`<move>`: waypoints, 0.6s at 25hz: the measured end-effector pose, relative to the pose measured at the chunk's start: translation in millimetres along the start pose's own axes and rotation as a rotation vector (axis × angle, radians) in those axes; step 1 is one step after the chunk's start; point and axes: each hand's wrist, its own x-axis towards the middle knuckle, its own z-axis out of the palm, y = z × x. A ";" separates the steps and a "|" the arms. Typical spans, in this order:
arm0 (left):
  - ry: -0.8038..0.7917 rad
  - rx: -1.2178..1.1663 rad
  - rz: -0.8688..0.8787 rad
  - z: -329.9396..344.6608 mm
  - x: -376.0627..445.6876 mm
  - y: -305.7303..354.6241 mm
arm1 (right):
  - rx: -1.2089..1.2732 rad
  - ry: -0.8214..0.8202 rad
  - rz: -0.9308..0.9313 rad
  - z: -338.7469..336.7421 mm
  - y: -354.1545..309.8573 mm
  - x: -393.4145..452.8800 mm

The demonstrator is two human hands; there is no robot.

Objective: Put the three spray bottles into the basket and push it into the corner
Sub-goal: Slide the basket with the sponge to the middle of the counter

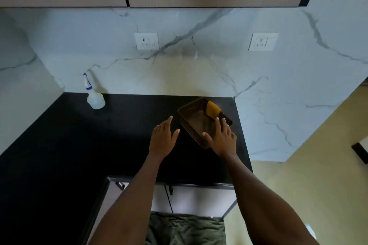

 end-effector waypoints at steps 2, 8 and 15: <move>-0.017 -0.002 -0.028 7.2 -5.9 2.2 | -0.046 -0.078 -0.008 8.6 1.0 -1.8; -0.043 0.006 -0.085 14.3 -17.2 -6.0 | -0.081 -0.123 -0.176 30.8 1.8 4.4; -0.025 0.024 -0.175 14.3 -13.4 -20.6 | -0.112 -0.125 -0.280 33.7 11.1 16.9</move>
